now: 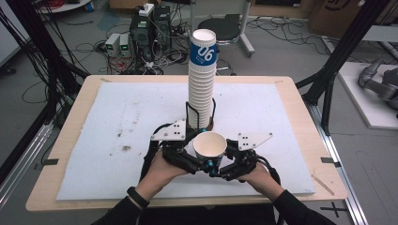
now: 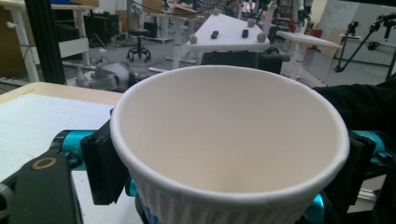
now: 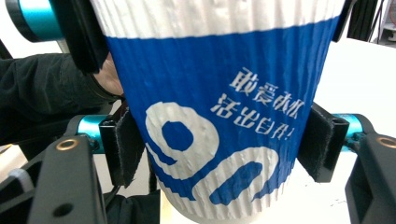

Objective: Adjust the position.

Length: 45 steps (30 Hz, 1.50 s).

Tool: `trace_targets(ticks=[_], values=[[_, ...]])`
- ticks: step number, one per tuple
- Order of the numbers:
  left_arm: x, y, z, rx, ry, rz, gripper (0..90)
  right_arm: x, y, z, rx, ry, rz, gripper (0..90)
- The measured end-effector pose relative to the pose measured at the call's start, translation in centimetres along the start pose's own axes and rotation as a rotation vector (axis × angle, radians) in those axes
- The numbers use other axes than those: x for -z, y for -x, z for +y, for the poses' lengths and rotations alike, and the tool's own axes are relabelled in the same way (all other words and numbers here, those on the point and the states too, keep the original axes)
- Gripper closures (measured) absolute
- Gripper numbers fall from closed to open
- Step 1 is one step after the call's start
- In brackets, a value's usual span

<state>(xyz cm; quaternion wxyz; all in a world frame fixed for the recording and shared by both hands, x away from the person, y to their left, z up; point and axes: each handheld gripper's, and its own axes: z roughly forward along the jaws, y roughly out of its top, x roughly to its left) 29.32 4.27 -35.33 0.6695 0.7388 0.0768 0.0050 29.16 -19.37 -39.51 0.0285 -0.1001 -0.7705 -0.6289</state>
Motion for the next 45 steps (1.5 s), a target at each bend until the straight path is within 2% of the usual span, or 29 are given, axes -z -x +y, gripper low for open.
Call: trace_targets(ticks=[6, 9, 13, 16, 19, 28, 36, 43, 45], values=[[0.1, 0.0, 0.0, -0.007, 0.003, -0.003, 21.9, 0.0, 0.0, 0.0, 0.0, 0.003, -0.001, 27.9], [0.1, 0.0, 0.1, -0.013, 0.0, -0.002, 22.5, 0.0, 0.0, 0.0, 0.015, 0.002, -0.009, 27.1], [0.4, -0.2, 0.1, -0.023, -0.006, 0.007, 22.8, 0.2, 0.0, 0.1, 0.035, -0.01, -0.024, 21.3], [0.7, -0.3, 0.1, -0.032, -0.011, 0.02, 22.9, 0.5, 0.2, 0.2, 0.055, -0.028, -0.041, 20.3], [1.2, -0.6, 0.1, -0.031, -0.013, 0.034, 23.0, 1.0, 0.5, 0.2, 0.049, -0.034, -0.058, 19.5], [2.4, -1.4, 0.2, -0.049, -0.018, 0.086, 23.1, 4.0, 1.4, 0.2, 0.052, -0.021, -0.159, 19.5], [2.8, -1.8, -0.1, -0.076, -0.063, 0.123, 23.1, 6.9, 2.2, 0.0, 0.049, -0.019, -0.26, 19.5], [3.3, -2.2, -0.4, -0.067, -0.053, 0.168, 23.0, 8.6, 2.4, 0.1, 0.039, 0.003, -0.32, 19.5], [3.4, -2.3, -0.4, -0.062, -0.048, 0.169, 23.0, 8.9, 2.5, 0.1, 0.038, 0.01, -0.332, 19.5]])
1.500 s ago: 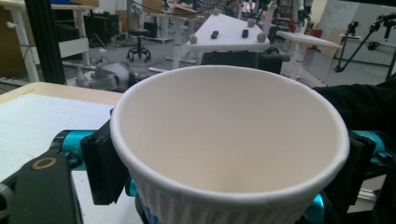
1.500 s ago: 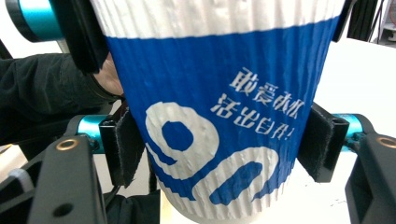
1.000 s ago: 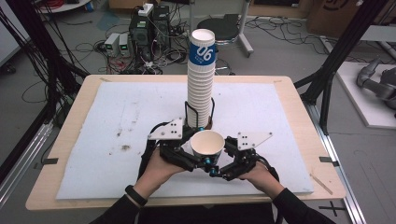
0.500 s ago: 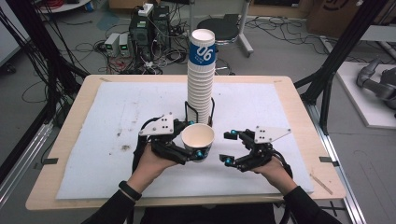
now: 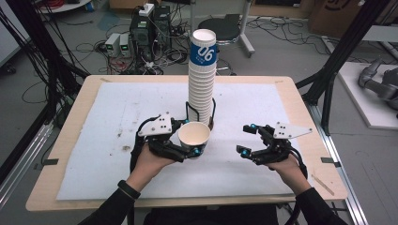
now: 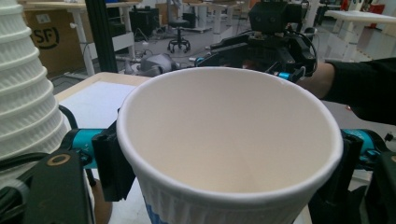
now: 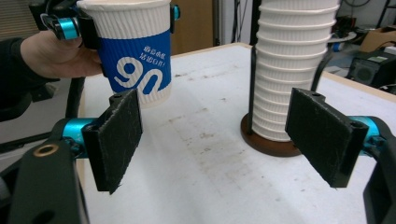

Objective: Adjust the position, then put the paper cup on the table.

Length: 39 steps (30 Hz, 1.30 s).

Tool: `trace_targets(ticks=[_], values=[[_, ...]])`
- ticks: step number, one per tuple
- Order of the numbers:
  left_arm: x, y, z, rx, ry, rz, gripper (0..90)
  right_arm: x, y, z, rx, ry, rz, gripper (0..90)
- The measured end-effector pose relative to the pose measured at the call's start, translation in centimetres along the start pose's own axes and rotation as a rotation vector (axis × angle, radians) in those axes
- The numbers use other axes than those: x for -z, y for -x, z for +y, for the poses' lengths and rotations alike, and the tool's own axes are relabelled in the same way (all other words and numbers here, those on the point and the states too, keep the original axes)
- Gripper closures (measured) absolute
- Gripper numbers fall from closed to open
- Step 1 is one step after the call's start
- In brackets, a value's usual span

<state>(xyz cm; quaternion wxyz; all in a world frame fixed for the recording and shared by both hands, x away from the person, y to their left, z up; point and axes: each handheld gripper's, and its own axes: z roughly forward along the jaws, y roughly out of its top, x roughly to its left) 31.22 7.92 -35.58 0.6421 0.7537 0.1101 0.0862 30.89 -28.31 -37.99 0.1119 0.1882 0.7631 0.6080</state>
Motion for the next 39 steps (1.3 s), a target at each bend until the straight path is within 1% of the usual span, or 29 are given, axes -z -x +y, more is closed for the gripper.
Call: trace_targets(ticks=[5, 10, 16, 22, 24, 27, 33, 39], values=[[0.1, 0.0, -0.1, 0.005, 0.003, 0.007, 23.0, 0.3, 0.2, 0.0, -0.003, 0.009, -0.012, 19.5], [0.2, -0.1, -0.1, 0.002, 0.004, 0.01, 23.0, 0.3, 0.3, 0.0, -0.003, 0.006, -0.009, 19.5], [0.3, -0.1, -0.1, 0.004, 0.011, 0.017, 23.0, 0.4, 0.3, 0.1, 0.001, 0.005, -0.016, 19.5], [0.6, 0.0, -0.1, 0.006, 0.012, 0.027, 23.1, 0.7, 0.6, 0.2, -0.001, 0.015, -0.021, 19.5], [0.9, 0.0, -0.2, 0.003, 0.007, 0.038, 23.1, 0.7, 0.7, 0.3, 0.0, 0.019, -0.026, 19.5], [1.2, 0.0, -0.2, 0.01, 0.013, 0.046, 23.1, 0.7, 0.8, 0.4, -0.002, 0.022, -0.028, 19.5], [1.8, 0.1, -0.2, 0.006, 0.017, 0.058, 23.1, 0.5, 1.0, 0.5, 0.0, 0.025, -0.023, 19.5], [2.6, 0.1, -0.3, 0.004, 0.019, 0.08, 23.1, 0.3, 1.3, 0.6, 0.001, 0.026, -0.024, 19.5]])
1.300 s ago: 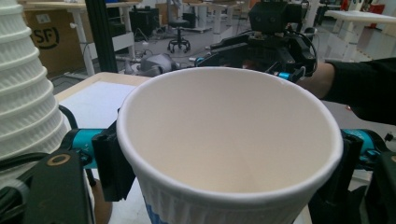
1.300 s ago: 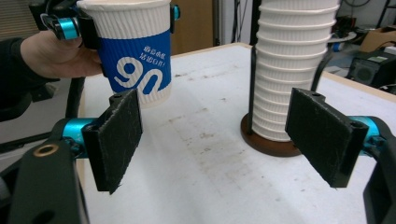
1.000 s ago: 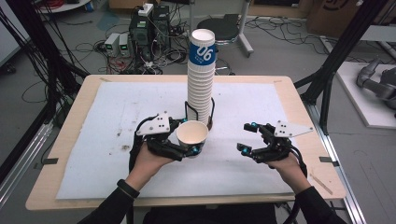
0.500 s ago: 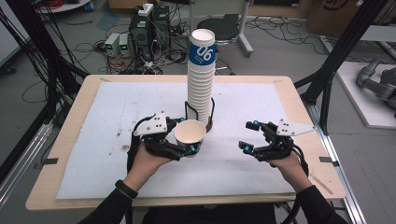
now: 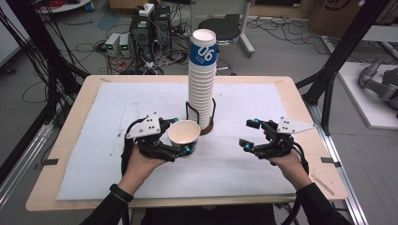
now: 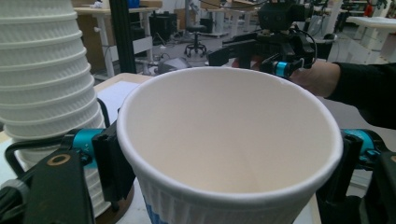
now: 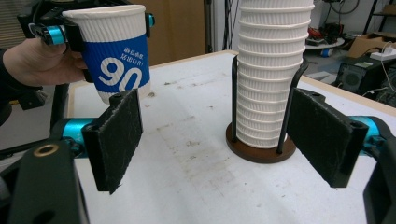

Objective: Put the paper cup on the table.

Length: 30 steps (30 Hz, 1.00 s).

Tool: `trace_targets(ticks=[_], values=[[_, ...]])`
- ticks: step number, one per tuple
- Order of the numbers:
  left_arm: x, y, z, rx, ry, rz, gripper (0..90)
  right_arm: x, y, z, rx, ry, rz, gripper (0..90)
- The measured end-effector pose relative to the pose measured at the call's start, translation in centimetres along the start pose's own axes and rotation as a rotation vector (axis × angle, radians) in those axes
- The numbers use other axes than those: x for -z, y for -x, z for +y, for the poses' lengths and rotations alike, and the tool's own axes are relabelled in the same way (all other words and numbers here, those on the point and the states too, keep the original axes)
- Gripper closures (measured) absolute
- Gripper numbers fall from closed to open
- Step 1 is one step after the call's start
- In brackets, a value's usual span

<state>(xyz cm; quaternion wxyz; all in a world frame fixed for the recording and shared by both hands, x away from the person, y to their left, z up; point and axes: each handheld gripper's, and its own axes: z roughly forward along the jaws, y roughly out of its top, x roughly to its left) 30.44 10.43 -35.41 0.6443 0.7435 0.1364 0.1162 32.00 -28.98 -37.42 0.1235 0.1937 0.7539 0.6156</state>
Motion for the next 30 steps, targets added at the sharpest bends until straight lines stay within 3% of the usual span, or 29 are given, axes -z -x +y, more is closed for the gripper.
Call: trace_targets(ticks=[13, 30], values=[[2.2, -1.5, -0.2, 0.006, -0.002, 0.095, 23.1, 0.0, 0.5, 0.0, 0.001, -0.002, -0.015, 19.5], [5.1, -4.1, -0.7, 0.016, -0.004, 0.293, 23.1, -0.1, 0.9, 0.1, -0.005, -0.003, -0.022, 19.5]])
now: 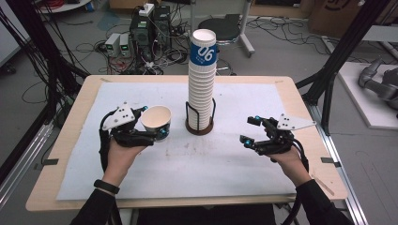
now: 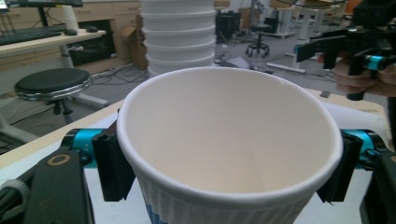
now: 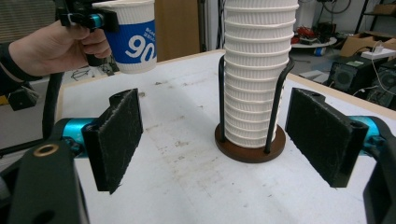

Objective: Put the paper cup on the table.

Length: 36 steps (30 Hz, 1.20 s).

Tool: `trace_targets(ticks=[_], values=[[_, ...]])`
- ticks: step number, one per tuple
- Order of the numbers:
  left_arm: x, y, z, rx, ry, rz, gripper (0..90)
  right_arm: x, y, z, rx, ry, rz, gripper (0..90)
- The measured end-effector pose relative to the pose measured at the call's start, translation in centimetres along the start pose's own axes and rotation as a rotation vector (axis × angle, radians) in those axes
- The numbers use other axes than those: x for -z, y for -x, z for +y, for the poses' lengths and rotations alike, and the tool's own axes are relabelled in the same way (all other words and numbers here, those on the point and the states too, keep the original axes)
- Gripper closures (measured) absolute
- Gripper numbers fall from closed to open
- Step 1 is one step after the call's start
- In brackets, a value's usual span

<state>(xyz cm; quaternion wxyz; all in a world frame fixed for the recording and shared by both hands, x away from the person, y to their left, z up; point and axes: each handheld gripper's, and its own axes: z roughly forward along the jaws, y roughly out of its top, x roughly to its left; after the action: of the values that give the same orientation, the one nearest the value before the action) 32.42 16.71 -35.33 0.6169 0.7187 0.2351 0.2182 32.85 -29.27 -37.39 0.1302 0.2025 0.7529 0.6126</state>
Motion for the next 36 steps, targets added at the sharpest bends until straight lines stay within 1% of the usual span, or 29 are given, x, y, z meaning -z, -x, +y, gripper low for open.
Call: trace_targets(ticks=[3, 6, 8, 9, 11, 12, 17, 19, 24, 30, 36], values=[[0.4, -0.5, -0.1, 0.003, -0.005, 0.036, 23.1, 0.0, 0.0, 0.0, 0.007, -0.002, 0.001, 19.5], [0.8, -1.0, -0.1, 0.004, -0.009, 0.087, 23.0, 0.0, 0.0, 0.0, 0.002, -0.004, 0.0, 19.5], [1.0, -1.4, -0.1, 0.006, -0.012, 0.112, 23.0, 0.0, 0.0, 0.0, 0.001, 0.0, -0.002, 19.5], [1.1, -1.5, -0.1, 0.005, -0.013, 0.132, 23.0, 0.0, 0.1, 0.0, 0.001, 0.0, -0.002, 19.5], [1.2, -1.9, -0.2, 0.009, -0.016, 0.156, 23.0, -0.1, 0.1, 0.0, -0.002, 0.001, -0.004, 19.5], [1.3, -2.1, -0.2, 0.01, -0.019, 0.176, 23.0, -0.1, 0.1, 0.0, 0.0, -0.002, -0.004, 19.5], [1.4, -2.8, -0.4, 0.02, -0.019, 0.234, 23.0, -0.2, 0.2, 0.0, 0.001, -0.002, -0.002, 19.5], [1.5, -3.1, -0.5, 0.025, -0.027, 0.255, 23.0, -0.2, 0.2, 0.0, 0.004, 0.0, -0.003, 19.5], [1.7, -3.9, -0.6, 0.041, -0.025, 0.32, 22.8, -0.1, 0.3, 0.0, -0.002, 0.002, -0.008, 19.5], [1.6, -4.7, -0.8, 0.054, -0.022, 0.377, 22.8, 0.0, 0.4, 0.0, -0.004, 0.003, -0.009, 19.5], [1.6, -5.2, -1.1, 0.073, -0.02, 0.413, 22.8, -0.1, 0.4, 0.0, -0.005, 0.002, -0.009, 19.5]])
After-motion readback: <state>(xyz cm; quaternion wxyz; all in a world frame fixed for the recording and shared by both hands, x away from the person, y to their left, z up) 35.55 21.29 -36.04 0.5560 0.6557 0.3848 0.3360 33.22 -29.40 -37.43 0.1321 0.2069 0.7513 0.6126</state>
